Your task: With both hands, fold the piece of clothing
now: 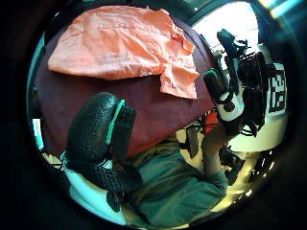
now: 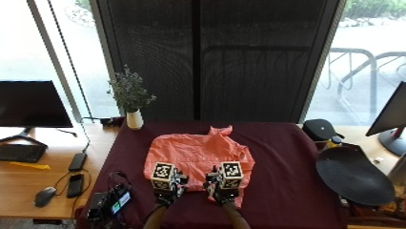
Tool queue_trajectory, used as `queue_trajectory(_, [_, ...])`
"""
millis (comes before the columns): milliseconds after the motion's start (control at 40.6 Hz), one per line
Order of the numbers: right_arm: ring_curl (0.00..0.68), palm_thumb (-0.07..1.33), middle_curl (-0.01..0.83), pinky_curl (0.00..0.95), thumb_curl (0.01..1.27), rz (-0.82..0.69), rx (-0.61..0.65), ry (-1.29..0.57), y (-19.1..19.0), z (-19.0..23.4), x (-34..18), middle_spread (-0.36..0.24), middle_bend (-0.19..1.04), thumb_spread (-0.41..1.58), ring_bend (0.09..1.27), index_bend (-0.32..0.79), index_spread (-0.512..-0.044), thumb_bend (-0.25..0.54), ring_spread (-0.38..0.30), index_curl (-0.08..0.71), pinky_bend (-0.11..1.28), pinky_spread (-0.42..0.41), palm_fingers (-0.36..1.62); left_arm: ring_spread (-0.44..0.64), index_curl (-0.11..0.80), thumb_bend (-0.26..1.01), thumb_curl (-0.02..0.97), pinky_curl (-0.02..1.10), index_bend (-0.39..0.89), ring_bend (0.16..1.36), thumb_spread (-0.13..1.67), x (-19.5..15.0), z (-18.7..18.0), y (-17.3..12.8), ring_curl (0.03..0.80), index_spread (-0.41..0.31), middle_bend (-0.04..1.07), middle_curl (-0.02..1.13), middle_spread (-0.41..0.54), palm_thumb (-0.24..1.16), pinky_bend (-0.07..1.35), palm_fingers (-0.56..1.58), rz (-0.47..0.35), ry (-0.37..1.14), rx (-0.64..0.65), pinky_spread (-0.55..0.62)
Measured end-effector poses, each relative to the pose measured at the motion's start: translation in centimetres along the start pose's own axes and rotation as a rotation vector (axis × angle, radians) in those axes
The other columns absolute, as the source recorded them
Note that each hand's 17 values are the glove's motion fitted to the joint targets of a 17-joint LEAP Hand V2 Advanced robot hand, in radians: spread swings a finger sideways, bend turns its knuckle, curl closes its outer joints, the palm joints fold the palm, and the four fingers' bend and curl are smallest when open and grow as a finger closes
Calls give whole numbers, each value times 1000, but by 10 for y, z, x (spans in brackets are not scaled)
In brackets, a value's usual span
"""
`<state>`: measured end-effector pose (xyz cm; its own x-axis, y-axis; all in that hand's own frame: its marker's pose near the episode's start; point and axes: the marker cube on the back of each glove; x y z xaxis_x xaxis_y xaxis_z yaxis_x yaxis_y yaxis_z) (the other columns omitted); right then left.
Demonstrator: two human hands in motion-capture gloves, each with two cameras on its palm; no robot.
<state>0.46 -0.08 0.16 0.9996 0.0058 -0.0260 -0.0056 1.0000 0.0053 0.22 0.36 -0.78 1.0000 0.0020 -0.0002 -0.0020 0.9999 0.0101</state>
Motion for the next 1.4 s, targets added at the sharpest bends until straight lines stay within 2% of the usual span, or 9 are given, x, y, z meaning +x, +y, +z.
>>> queue_trajectory(25, [27, 262, 35, 109, 52, -1, 3, 5, 0, -1, 0, 28, 167, 455, 209, 153, -178, 178, 67, 38, 484, 128, 245, 88, 44, 137, 48, 56, 158, 436, 446, 0, 0, 0, 86, -50, 220, 59, 2, 219, 352, 513, 0, -1, 1, 128])
queue_trajectory(74, [50, 286, 55, 148, 70, -5, 16, 14, 2, -4, 1, 35, 169, 616, 216, 153, -223, 194, 87, 66, 519, 161, 225, 112, 68, 142, 64, 94, 152, 463, 591, -1, -1, 1, 132, -62, 214, 102, 3, 236, 374, 493, 0, -8, 4, 166])
queue_trajectory(172, [84, 310, 91, 200, 102, -7, 26, 7, 7, -11, -1, 45, 177, 858, 227, 155, -283, 205, 115, 108, 556, 205, 195, 145, 108, 138, 93, 141, 151, 490, 803, -2, 1, -1, 185, -79, 207, 160, -1, 252, 398, 464, -6, -17, 12, 221])
queue_trajectory(418, [133, 331, 157, 255, 164, 5, 5, 7, 11, -14, 1, 55, 180, 1165, 243, 161, -341, 190, 151, 174, 581, 251, 159, 175, 178, 98, 150, 189, 150, 512, 1059, -1, -2, 4, 233, -98, 195, 236, -3, 266, 418, 427, -2, -15, 3, 292])
queue_trajectory(787, [183, 354, 222, 295, 226, -4, -39, -13, 13, -15, 8, 59, 179, 1295, 254, 159, -360, 137, 167, 233, 592, 266, 129, 187, 244, 29, 210, 233, 148, 528, 1165, -6, -7, 3, 270, -104, 192, 304, -4, 284, 428, 397, -8, -15, -6, 323])
queue_trajectory(959, [201, 366, 240, 309, 247, 11, -49, -29, 11, -8, 28, 59, 174, 1309, 260, 155, -362, 109, 168, 249, 607, 268, 127, 187, 263, 3, 232, 249, 145, 543, 1178, -9, 4, -9, 282, -105, 190, 324, -4, 299, 428, 390, -15, 13, 22, 328])
queue_trajectory(1156, [228, 420, 250, 329, 280, 72, -127, -44, 2, 25, 67, 69, 169, 1256, 298, 133, -359, 84, 175, 250, 638, 267, 111, 168, 272, -9, 259, 267, 134, 555, 1166, -25, 46, -26, 294, -105, 202, 351, -7, 329, 431, 410, -57, -43, -73, 322])
queue_trajectory(1304, [263, 540, 248, 339, 318, 138, -191, -41, -8, 57, 93, 81, 158, 1199, 394, 113, -334, 99, 169, 239, 666, 254, 127, 148, 278, -8, 282, 275, 131, 562, 1146, -37, 75, -40, 302, -102, 213, 369, -17, 372, 420, 424, -81, -122, -151, 314])
queue_trajectory(1402, [279, 615, 254, 346, 338, 180, -182, -13, -10, 61, 103, 94, 169, 1178, 421, 121, -311, 108, 166, 237, 683, 236, 141, 138, 283, -10, 295, 278, 137, 563, 1129, -35, 64, -32, 307, -102, 217, 379, -27, 402, 410, 432, -87, -145, -214, 312])
